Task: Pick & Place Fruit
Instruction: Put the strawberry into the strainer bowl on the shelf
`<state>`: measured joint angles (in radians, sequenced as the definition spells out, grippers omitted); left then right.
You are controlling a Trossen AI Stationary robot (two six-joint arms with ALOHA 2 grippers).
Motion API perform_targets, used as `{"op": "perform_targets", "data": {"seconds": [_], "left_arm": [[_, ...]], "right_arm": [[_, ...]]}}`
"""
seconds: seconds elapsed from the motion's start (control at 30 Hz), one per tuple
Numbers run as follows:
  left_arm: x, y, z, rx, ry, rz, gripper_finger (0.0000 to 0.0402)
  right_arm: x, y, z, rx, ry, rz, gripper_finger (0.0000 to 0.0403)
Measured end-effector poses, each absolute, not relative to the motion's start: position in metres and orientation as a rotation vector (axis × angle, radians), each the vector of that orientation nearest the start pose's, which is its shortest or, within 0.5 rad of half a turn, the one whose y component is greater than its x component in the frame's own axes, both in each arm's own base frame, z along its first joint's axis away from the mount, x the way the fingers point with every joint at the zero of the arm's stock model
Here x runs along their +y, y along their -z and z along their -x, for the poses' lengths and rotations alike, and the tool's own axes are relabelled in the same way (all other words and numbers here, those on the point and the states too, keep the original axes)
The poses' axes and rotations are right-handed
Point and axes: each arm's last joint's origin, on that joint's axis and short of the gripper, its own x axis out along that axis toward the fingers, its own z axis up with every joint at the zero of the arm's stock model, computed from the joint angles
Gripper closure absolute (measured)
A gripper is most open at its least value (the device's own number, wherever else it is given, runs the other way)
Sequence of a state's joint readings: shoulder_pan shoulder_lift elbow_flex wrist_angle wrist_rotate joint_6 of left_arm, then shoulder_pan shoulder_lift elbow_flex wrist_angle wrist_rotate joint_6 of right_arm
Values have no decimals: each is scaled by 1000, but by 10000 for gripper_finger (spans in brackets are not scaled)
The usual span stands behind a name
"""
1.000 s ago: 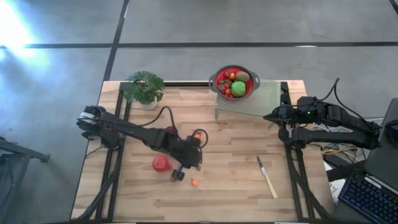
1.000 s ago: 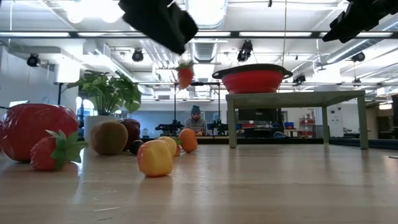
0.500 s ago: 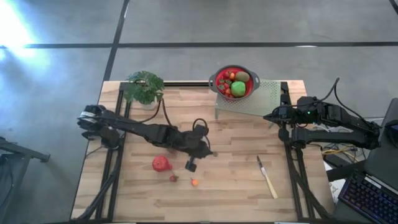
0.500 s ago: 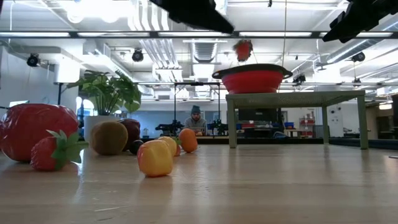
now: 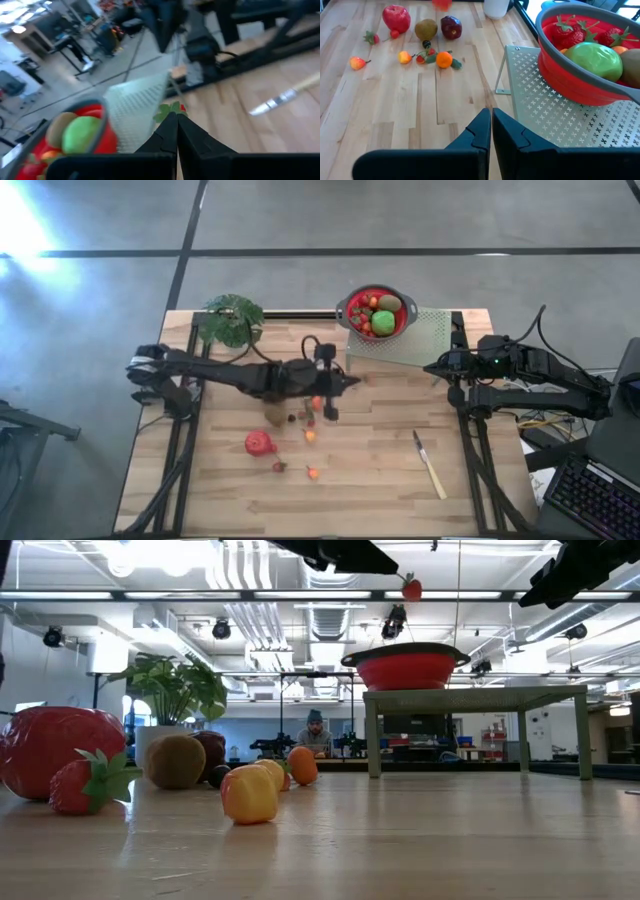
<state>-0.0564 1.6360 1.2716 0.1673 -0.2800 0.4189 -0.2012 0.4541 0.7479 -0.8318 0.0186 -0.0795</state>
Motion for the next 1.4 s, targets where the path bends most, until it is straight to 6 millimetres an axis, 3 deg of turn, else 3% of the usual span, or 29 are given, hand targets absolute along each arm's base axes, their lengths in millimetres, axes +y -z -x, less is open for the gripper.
{"op": "perform_targets", "data": {"seconds": [0.37, 0.73, 1.17, 1.4], "left_arm": [[43, -333, -381, 112, -359, -457, 401], [95, -328, -375, 141, -481, -404, 401], [110, -302, -386, 216, -449, -427, 401], [110, -301, -386, 219, -449, -433, 400]], "right_arm": [[-17, -298, -81, 545, 193, 28, 390], [-17, -298, -81, 545, 193, 28, 390], [-17, -298, -81, 545, 193, 28, 390], [-17, -298, -81, 545, 193, 28, 390]]}}
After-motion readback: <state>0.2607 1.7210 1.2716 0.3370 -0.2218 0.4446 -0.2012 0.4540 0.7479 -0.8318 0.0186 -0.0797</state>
